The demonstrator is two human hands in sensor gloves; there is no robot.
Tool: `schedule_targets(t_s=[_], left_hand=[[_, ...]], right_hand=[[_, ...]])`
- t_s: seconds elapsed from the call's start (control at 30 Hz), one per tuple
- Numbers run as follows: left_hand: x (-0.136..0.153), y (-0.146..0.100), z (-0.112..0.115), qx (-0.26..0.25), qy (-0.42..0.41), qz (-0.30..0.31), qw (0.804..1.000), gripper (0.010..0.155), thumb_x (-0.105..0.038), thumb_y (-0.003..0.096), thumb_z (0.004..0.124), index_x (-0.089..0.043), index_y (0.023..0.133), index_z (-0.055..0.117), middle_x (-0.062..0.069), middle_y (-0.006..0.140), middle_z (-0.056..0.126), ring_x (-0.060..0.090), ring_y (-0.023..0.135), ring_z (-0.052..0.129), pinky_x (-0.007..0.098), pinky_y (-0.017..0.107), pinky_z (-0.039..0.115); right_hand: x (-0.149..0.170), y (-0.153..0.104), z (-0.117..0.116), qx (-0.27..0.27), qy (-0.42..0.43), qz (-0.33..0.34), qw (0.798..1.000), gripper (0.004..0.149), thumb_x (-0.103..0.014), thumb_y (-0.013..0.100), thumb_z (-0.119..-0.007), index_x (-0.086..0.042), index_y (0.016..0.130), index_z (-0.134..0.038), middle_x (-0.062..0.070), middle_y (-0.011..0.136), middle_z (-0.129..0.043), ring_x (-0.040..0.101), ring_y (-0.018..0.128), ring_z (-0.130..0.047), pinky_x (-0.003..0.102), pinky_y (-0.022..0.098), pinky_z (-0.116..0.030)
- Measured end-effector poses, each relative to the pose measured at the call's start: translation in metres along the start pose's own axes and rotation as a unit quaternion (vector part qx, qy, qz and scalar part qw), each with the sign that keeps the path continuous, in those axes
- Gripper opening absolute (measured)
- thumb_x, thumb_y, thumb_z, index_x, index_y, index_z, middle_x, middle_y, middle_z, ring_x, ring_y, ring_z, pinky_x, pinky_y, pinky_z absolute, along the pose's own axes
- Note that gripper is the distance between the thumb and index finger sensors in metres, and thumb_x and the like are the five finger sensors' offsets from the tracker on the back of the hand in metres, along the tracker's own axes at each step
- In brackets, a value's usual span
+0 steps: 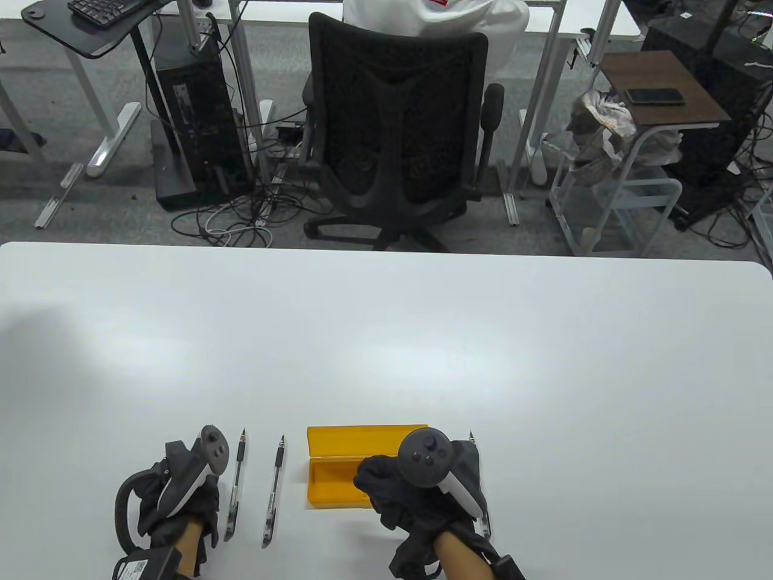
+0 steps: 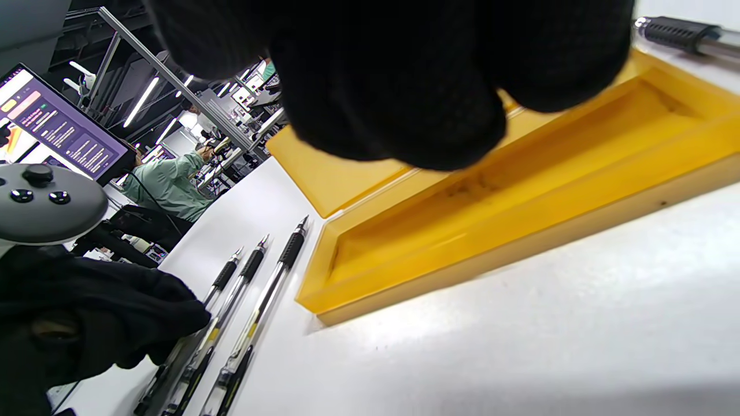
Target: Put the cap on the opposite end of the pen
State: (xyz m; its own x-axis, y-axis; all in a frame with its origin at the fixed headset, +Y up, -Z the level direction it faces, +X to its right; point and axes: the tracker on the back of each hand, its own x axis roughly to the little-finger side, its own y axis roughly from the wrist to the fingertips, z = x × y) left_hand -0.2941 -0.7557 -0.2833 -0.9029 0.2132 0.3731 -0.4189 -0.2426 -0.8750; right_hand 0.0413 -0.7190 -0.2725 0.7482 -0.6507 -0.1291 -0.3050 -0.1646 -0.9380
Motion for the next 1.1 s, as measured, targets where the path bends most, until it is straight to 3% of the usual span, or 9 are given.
schedule_targets(t_s=[0.1, 0.23, 0.4, 0.47, 0.53, 0.7, 0.77, 0.87, 1.1], left_hand=[[-0.002, -0.008, -0.012, 0.001, 0.005, -0.004, 1.0, 0.063, -0.046, 0.0488, 0.086, -0.008, 0.099, 0.077, 0.018, 0.081, 0.097, 0.035, 0.063, 0.091, 0.062, 0.063, 0.063], [-0.009, -0.035, -0.042, -0.067, -0.064, 0.041, 0.995, 0.067, -0.048, 0.0501, 0.083, -0.008, 0.102, 0.072, 0.02, 0.088, 0.093, 0.038, 0.069, 0.089, 0.064, 0.064, 0.061], [-0.025, -0.079, -0.065, -0.173, -0.153, 0.187, 0.955, 0.075, -0.054, 0.0507, 0.077, -0.015, 0.111, 0.058, 0.022, 0.108, 0.074, 0.047, 0.096, 0.073, 0.069, 0.07, 0.052], [-0.036, -0.088, -0.068, -0.165, -0.165, 0.263, 0.936, 0.083, -0.058, 0.0501, 0.075, -0.016, 0.116, 0.046, 0.025, 0.121, 0.052, 0.056, 0.109, 0.048, 0.077, 0.07, 0.043], [-0.04, -0.09, -0.067, -0.13, -0.15, 0.261, 0.945, 0.094, -0.065, 0.0486, 0.071, -0.016, 0.118, 0.033, 0.029, 0.125, 0.027, 0.068, 0.107, 0.023, 0.087, 0.064, 0.033], [-0.038, -0.075, -0.053, -0.006, -0.131, 0.268, 0.955, 0.102, -0.077, 0.0485, 0.06, -0.02, 0.118, 0.012, 0.035, 0.118, -0.004, 0.078, 0.092, -0.006, 0.095, 0.051, 0.017], [-0.036, -0.07, -0.047, 0.008, -0.14, 0.257, 0.956, 0.098, -0.076, 0.0492, 0.061, -0.019, 0.12, 0.022, 0.035, 0.123, 0.009, 0.078, 0.097, 0.003, 0.094, 0.052, 0.02], [-0.031, -0.063, -0.045, -0.036, -0.155, 0.229, 0.96, 0.082, -0.066, 0.0502, 0.071, -0.015, 0.113, 0.057, 0.026, 0.116, 0.065, 0.062, 0.105, 0.057, 0.089, 0.061, 0.031], [-0.032, -0.06, -0.043, -0.073, -0.132, 0.205, 0.967, 0.082, -0.065, 0.0505, 0.073, -0.018, 0.115, 0.051, 0.028, 0.121, 0.053, 0.063, 0.108, 0.046, 0.088, 0.062, 0.03]], right_hand=[[-0.001, -0.002, 0.006, 0.02, -0.008, 0.011, 1.0, 0.052, -0.041, 0.044, -0.075, -0.01, 0.084, -0.087, 0.008, 0.05, -0.102, 0.018, 0.03, -0.101, 0.044, 0.033, -0.084], [-0.009, -0.01, 0.024, 0.089, -0.115, 0.015, 0.989, 0.054, -0.042, 0.043, -0.076, -0.012, 0.087, -0.086, 0.008, 0.056, -0.101, 0.021, 0.037, -0.101, 0.046, 0.038, -0.083], [-0.027, -0.025, 0.04, 0.139, -0.291, -0.03, 0.946, 0.068, -0.056, 0.04, -0.075, -0.019, 0.097, -0.078, 0.012, 0.089, -0.089, 0.037, 0.079, -0.089, 0.058, 0.057, -0.073], [-0.029, -0.029, 0.045, 0.149, -0.323, -0.061, 0.933, 0.073, -0.058, 0.04, -0.074, -0.02, 0.101, -0.075, 0.016, 0.102, -0.079, 0.047, 0.094, -0.073, 0.067, 0.063, -0.063], [-0.026, -0.029, 0.049, 0.152, -0.33, -0.092, 0.927, 0.079, -0.06, 0.04, -0.073, -0.019, 0.107, -0.068, 0.022, 0.115, -0.06, 0.057, 0.103, -0.05, 0.074, 0.066, -0.05], [0.005, -0.029, 0.048, 0.117, -0.338, -0.154, 0.921, 0.092, -0.063, 0.039, -0.07, -0.017, 0.115, -0.049, 0.027, 0.119, -0.029, 0.063, 0.1, -0.02, 0.083, 0.062, -0.03], [0.016, -0.027, 0.048, 0.097, -0.335, -0.177, 0.92, 0.092, -0.063, 0.039, -0.069, -0.017, 0.115, -0.048, 0.027, 0.119, -0.029, 0.062, 0.101, -0.019, 0.083, 0.062, -0.03], [0.028, -0.02, 0.046, 0.081, -0.318, -0.18, 0.927, 0.087, -0.062, 0.038, -0.071, -0.017, 0.112, -0.059, 0.024, 0.12, -0.035, 0.06, 0.103, -0.022, 0.083, 0.063, -0.03], [0.041, -0.007, 0.041, 0.063, -0.32, -0.19, 0.926, 0.086, -0.061, 0.038, -0.072, -0.018, 0.111, -0.059, 0.022, 0.12, -0.036, 0.058, 0.105, -0.022, 0.082, 0.065, -0.029]])
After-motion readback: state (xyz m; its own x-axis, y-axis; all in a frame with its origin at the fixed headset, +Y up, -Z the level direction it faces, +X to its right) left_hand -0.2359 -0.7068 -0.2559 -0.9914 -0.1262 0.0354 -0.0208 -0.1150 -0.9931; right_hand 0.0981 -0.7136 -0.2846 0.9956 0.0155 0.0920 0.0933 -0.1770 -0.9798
